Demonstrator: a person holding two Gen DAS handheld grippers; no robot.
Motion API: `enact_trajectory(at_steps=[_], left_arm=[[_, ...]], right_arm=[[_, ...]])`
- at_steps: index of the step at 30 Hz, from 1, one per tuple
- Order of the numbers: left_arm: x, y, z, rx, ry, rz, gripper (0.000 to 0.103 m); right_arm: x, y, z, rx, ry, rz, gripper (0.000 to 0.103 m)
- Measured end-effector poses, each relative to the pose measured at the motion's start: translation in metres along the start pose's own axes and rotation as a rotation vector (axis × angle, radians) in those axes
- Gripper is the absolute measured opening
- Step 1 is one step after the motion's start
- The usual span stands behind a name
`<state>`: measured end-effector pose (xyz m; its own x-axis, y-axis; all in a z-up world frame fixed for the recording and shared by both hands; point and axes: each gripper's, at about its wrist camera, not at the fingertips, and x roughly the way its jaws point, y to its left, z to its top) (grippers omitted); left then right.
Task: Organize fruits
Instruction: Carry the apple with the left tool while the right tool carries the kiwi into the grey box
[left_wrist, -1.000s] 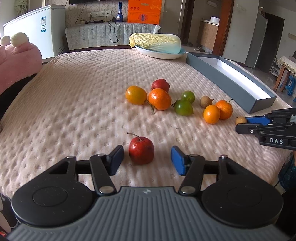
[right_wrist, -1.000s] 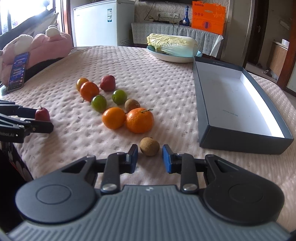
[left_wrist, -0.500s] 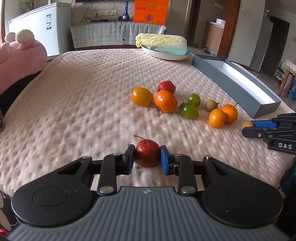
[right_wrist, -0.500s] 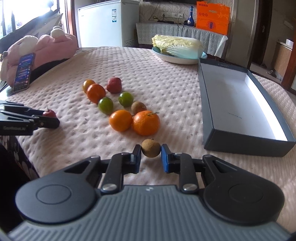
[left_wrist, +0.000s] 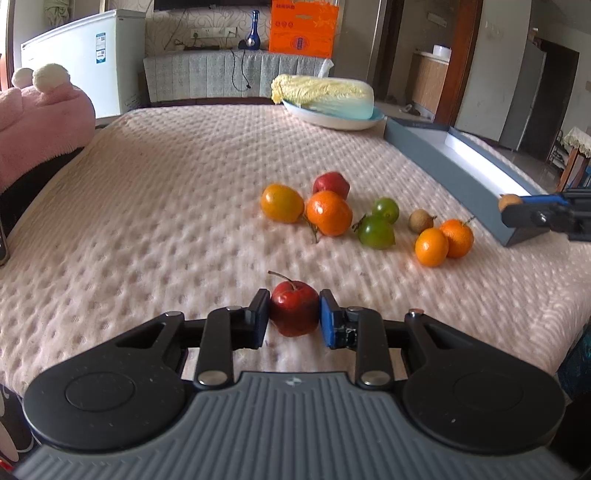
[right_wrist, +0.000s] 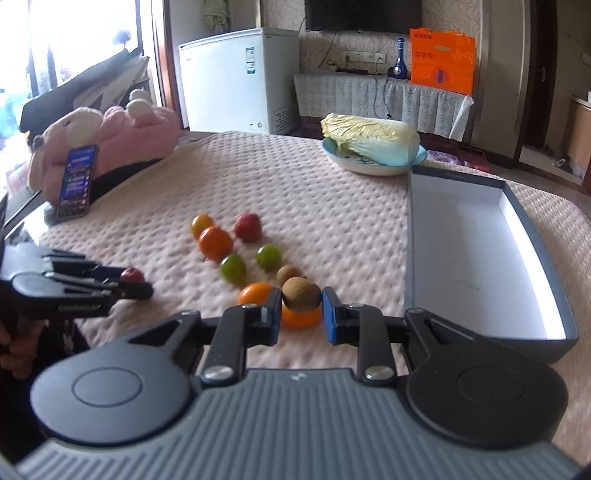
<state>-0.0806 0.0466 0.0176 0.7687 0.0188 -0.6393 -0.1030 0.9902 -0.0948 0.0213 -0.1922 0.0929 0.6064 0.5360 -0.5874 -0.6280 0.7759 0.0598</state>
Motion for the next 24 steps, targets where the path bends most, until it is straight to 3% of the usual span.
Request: enact_trajectory(at_steps=[6,9,15,19,24], left_arm=[[-0.008,-0.014,0.009,0.005,-0.04,-0.024,0.033],[-0.009,-0.031,0.015,0.042,-0.058,-0.046,0.033],[-0.01,-0.069,0.033,0.117,-0.099,-0.096,0.033],[-0.007,-0.092,0.044,0.131,-0.111,-0.143,0.033],[-0.004,-0.116,0.058,0.121,-0.13,-0.202,0.033]], right_arm=[[-0.002,-0.029,-0.005,0.144,-0.045,0.022,0.026],[-0.014,-0.036,0.001,0.163,-0.11,0.022,0.026],[-0.017,-0.077,0.008,0.22,-0.155,-0.094,0.026],[-0.001,-0.113,0.003,0.282,-0.11,-0.2,0.026],[0.032,-0.131,-0.01,0.324,0.016,-0.216,0.026]])
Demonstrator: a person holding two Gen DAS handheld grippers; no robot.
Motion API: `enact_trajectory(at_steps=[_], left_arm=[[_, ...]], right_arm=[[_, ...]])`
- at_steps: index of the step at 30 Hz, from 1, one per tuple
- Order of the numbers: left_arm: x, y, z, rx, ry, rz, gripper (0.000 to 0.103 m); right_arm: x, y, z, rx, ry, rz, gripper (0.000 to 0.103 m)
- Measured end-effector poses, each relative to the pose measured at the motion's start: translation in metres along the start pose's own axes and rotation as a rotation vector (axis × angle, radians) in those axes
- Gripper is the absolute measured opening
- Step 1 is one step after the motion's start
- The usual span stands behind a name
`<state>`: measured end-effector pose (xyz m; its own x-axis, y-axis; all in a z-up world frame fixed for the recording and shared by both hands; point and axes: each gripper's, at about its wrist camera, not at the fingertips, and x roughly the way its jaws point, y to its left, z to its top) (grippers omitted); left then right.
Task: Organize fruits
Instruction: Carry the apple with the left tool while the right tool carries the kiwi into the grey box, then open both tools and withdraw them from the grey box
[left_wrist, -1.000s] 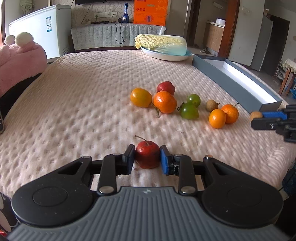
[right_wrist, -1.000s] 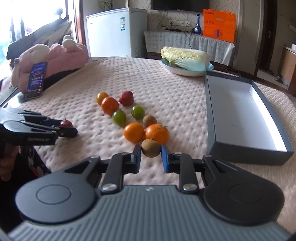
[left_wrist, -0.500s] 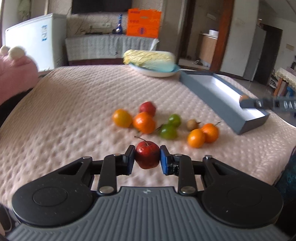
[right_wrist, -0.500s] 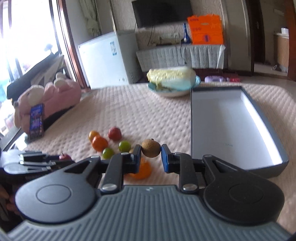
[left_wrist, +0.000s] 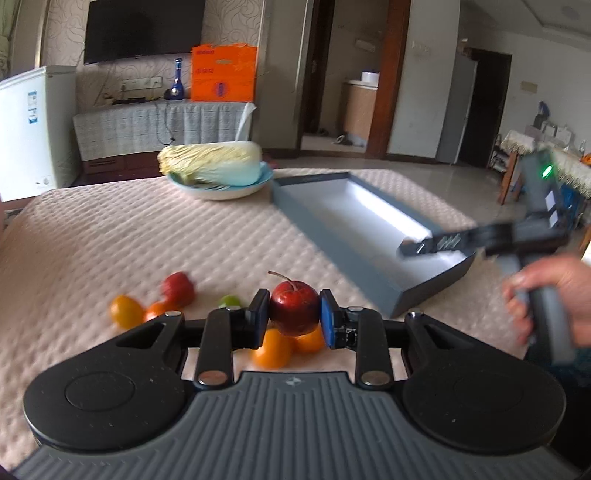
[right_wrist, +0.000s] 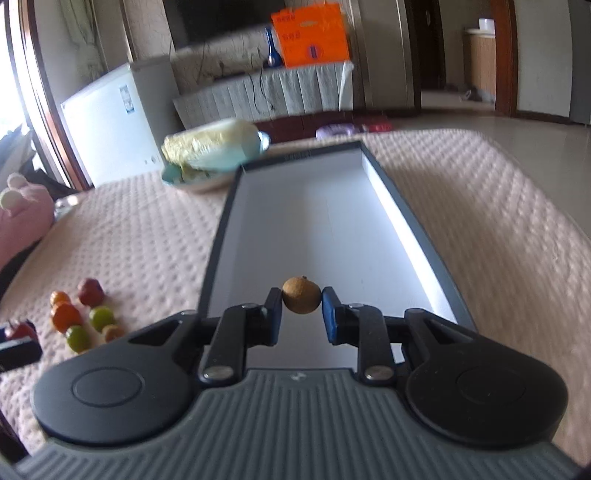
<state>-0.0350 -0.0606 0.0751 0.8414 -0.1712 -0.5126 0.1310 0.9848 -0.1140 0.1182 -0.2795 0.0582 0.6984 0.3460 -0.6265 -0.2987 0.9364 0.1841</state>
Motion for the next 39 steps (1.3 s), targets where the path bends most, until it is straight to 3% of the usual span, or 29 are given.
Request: enact_trajectory(at_steps=[4,16,22,27,32,33,36,39], left_arm=[[0.013,-0.017,0.02,0.007,-0.029,-0.035,0.033],[0.092,-0.07,0.05,0.017,-0.024,-0.106,0.033],[0.142,-0.097,0.044,0.066,0.043,-0.087,0.034],[0.15,-0.107,0.034,0.11,0.052,-0.096,0.036],[0.134,-0.104,0.037,0.085,-0.028,-0.097,0.07],[0.13,-0.101,0.039,0.077,-0.038,-0.1,0.07],[0.115,-0.095,0.041,0.072,-0.068,-0.089,0.072],[0.095,-0.084,0.043,0.051,-0.093,-0.054,0.079]], right_arm=[[0.006,0.004,-0.006,-0.005,0.087,-0.013,0.026],[-0.036,0.011,-0.028,-0.058,0.134,0.051,0.027],[-0.036,0.008,-0.028,-0.039,0.135,0.064,0.026],[-0.028,0.01,-0.027,-0.064,0.131,0.039,0.028],[-0.028,0.012,-0.024,-0.08,0.059,-0.022,0.029],[-0.028,0.012,-0.022,-0.084,0.038,-0.044,0.029],[-0.028,0.014,-0.019,-0.083,-0.006,-0.094,0.059],[-0.026,0.017,-0.018,-0.063,-0.025,-0.106,0.061]])
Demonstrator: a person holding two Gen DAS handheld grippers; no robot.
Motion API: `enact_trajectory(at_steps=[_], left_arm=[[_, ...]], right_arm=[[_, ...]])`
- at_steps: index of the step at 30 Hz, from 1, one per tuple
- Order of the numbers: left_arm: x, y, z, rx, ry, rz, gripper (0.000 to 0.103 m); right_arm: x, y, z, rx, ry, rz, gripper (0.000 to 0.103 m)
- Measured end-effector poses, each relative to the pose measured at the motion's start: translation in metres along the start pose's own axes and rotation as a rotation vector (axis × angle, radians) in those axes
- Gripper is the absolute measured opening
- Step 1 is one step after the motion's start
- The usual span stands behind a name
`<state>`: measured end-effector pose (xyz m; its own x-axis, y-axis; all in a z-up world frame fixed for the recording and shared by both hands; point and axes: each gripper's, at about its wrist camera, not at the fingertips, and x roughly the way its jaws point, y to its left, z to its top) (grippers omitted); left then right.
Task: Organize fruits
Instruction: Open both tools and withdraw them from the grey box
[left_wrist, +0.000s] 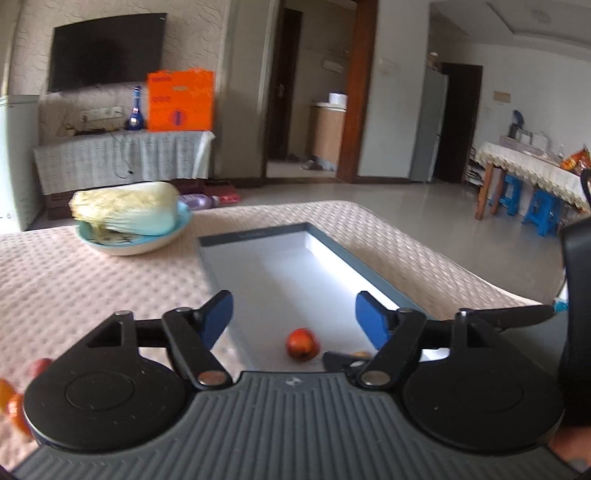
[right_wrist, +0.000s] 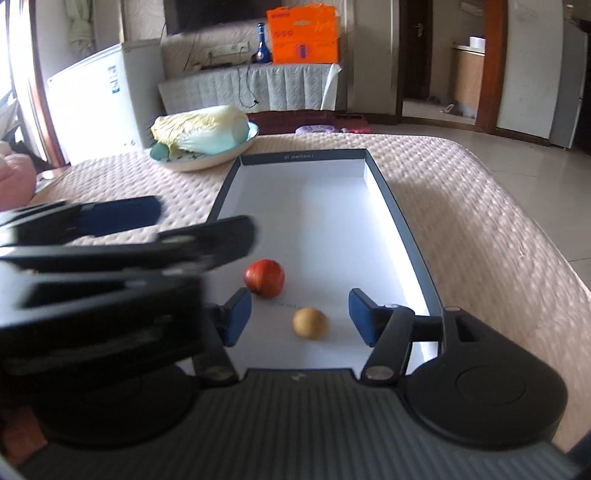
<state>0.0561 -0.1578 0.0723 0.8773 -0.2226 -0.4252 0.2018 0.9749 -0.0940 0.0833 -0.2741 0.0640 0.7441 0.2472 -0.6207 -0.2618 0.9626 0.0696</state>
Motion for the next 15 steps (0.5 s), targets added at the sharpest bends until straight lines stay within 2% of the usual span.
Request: enact_trajectory(at_steps=[3,7,10,13,15], left_arm=[[-0.022,0.019,0.004,-0.038,-0.028,0.059,0.083],[-0.051,0.05,0.006,-0.118,-0.041,0.136,0.084],[-0.076,0.068,0.005,-0.14,-0.047,0.19,0.084],[-0.104,0.081,-0.001,-0.135,-0.05,0.226,0.084],[-0.123,0.091,-0.007,-0.161,-0.043,0.228,0.084]], right_arm=[[0.001,0.006,0.002,0.014,-0.018,-0.004,0.061],[-0.002,0.013,0.004,0.076,-0.049,0.014,0.061],[-0.009,0.022,0.005,0.125,-0.088,0.048,0.061],[-0.027,0.038,0.005,0.102,-0.186,0.08,0.061],[-0.04,0.051,0.003,0.074,-0.291,0.105,0.061]])
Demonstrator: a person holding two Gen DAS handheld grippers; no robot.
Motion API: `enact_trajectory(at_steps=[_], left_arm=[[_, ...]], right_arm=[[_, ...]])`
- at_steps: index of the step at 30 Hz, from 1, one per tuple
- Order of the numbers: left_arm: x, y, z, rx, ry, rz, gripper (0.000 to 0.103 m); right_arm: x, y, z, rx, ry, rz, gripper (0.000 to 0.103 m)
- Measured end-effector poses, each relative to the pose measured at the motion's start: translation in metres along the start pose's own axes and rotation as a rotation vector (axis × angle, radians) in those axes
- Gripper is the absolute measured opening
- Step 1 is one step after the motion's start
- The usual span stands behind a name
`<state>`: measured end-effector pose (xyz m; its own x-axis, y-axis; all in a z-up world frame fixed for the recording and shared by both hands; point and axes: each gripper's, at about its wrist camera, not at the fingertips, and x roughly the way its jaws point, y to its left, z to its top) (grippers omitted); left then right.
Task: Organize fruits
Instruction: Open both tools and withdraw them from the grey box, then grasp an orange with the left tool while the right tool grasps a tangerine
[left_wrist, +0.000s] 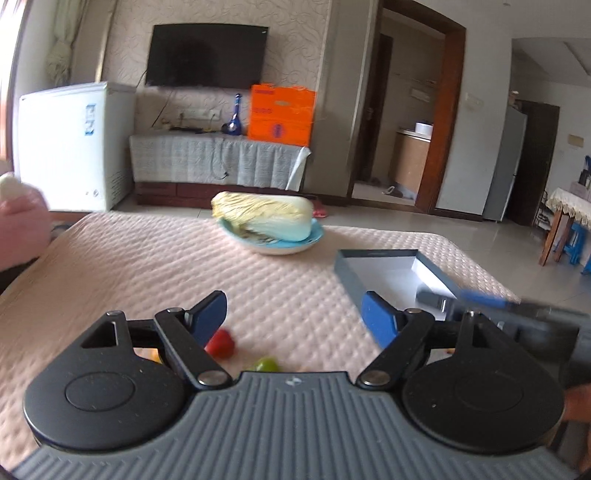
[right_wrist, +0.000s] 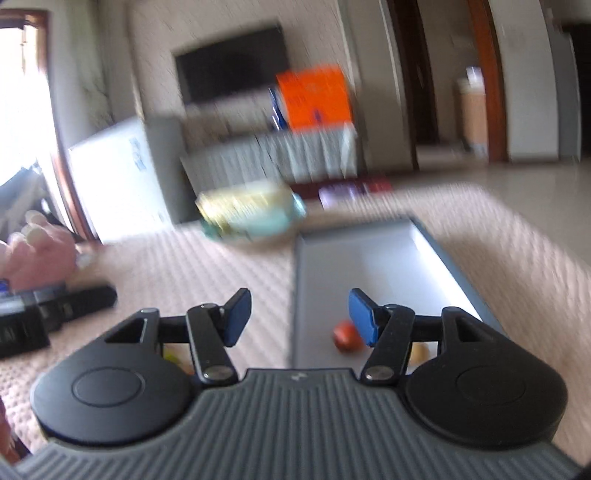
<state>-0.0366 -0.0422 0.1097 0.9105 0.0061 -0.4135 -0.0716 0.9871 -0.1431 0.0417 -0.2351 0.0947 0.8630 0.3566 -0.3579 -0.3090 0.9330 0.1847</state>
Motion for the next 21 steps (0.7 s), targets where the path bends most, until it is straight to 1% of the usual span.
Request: enact_trajectory(at_steps=[2,3,7,11,12,13,14,15,18,21], left_arm=[[-0.016,0.013,-0.005,-0.007,0.001,0.017,0.084],[-0.023,0.019,-0.007,-0.001,0.0,0.03,0.084],[-0.035,0.037,-0.016,0.021,0.013,0.081,0.084],[-0.042,0.056,-0.027,0.015,0.049,0.115,0.084],[-0.044,0.06,-0.03,0.016,0.056,0.122,0.084],[-0.045,0.063,-0.032,0.023,0.059,0.13,0.084],[-0.046,0.065,-0.034,0.034,0.06,0.14,0.084],[-0.047,0.068,-0.036,0.042,0.06,0.147,0.084],[-0.046,0.072,-0.039,0.047,0.064,0.15,0.084],[-0.044,0.075,-0.042,0.056,0.064,0.149,0.084]], right_arm=[[-0.01,0.011,-0.001,-0.031,-0.084,0.031,0.061],[-0.014,0.016,0.0,-0.047,-0.109,0.04,0.061],[-0.026,0.021,0.0,-0.046,-0.14,0.077,0.061],[-0.049,0.028,0.002,-0.145,-0.251,0.076,0.061],[-0.055,0.028,0.004,-0.162,-0.278,0.076,0.066],[-0.059,0.027,0.005,-0.166,-0.293,0.078,0.087],[-0.061,0.025,0.007,-0.154,-0.287,0.078,0.097],[-0.06,0.022,0.008,-0.134,-0.267,0.082,0.101],[-0.049,0.015,0.009,-0.106,-0.179,0.084,0.099],[-0.044,0.02,0.007,-0.12,-0.154,0.093,0.098]])
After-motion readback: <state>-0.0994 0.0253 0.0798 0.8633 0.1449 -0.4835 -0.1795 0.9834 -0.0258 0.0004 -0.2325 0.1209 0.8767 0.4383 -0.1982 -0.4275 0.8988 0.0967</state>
